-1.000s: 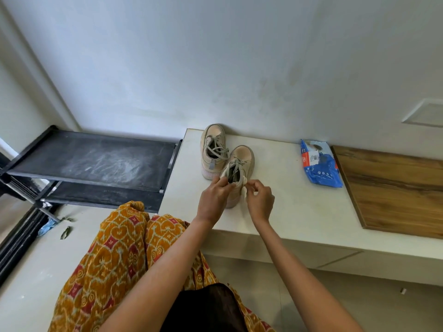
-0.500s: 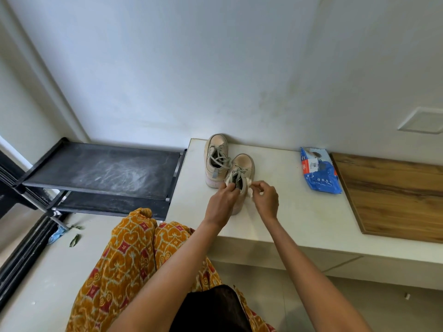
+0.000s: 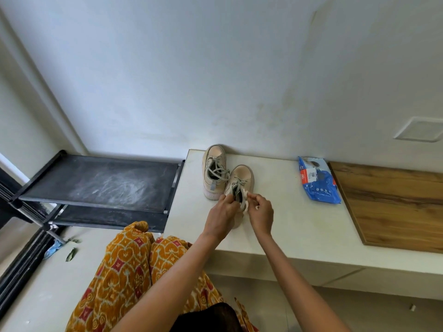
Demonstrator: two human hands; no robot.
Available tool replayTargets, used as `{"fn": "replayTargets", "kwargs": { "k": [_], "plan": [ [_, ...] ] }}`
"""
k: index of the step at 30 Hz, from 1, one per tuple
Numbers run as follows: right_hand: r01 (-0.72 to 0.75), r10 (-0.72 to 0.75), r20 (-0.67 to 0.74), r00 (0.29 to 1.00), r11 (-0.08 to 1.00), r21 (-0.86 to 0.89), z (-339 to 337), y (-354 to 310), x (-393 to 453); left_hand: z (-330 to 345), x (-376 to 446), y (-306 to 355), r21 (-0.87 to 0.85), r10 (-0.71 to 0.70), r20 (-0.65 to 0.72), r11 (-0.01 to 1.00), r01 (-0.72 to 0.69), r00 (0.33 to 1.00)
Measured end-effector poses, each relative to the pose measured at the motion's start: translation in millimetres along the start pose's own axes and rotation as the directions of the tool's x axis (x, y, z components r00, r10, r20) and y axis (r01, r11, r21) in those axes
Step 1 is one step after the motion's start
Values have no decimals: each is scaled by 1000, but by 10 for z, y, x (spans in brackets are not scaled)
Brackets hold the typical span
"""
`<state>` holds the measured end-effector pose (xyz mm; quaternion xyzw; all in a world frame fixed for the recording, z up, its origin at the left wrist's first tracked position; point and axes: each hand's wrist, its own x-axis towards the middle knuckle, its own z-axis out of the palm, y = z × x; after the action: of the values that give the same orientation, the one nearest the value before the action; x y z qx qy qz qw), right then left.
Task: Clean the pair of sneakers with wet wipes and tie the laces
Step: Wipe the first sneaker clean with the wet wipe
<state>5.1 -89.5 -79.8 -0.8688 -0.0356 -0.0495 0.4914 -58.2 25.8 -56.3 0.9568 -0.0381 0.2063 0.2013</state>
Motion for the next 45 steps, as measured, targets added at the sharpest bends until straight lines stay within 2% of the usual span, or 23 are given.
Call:
{"fn": "replayTargets", "kwargs": {
  "k": [3,7,10,14,17,20,24,29,34,38,42,45],
  "plan": [
    [-51,53,19,998,994,-99,-124,166,214,24,90,81,13,38,11,999,-38,999],
    [-164,169,49,984,982,-93,-200,129,612,136,156,163,14,28,-4,1000,-28,1000],
    [-97,97,-8,995,987,-131,-154,51,563,200,162,146,13,15,-16,1000,-15,1000],
    [34,-40,-58,998,995,-93,-172,236,123,236,133,117,10,33,-40,999,-33,999],
    [-68,66,-27,997,994,-87,-226,347,203,225,133,107,19,66,-42,998,-65,997],
    [-161,162,-26,987,986,40,-173,118,492,225,128,105,10,71,-49,997,-71,996],
    [-49,56,-58,997,992,118,-89,-181,523,233,121,86,-12,71,-48,997,-71,996],
    [83,-68,-113,991,987,134,-116,-10,132,218,120,74,-25,71,-30,997,-71,997],
    [-104,109,-51,993,991,85,-196,100,364,172,132,107,-15,54,-19,998,-54,998],
    [-53,62,-87,994,993,103,-157,-56,304,141,106,112,-11,84,-19,996,-84,996],
    [30,6,-158,987,974,226,-102,27,-179,163,86,102,-37,87,-49,995,-89,995],
    [-42,74,-130,989,971,234,-98,150,-311,163,90,108,-28,84,-41,996,-85,996]
  ]
}}
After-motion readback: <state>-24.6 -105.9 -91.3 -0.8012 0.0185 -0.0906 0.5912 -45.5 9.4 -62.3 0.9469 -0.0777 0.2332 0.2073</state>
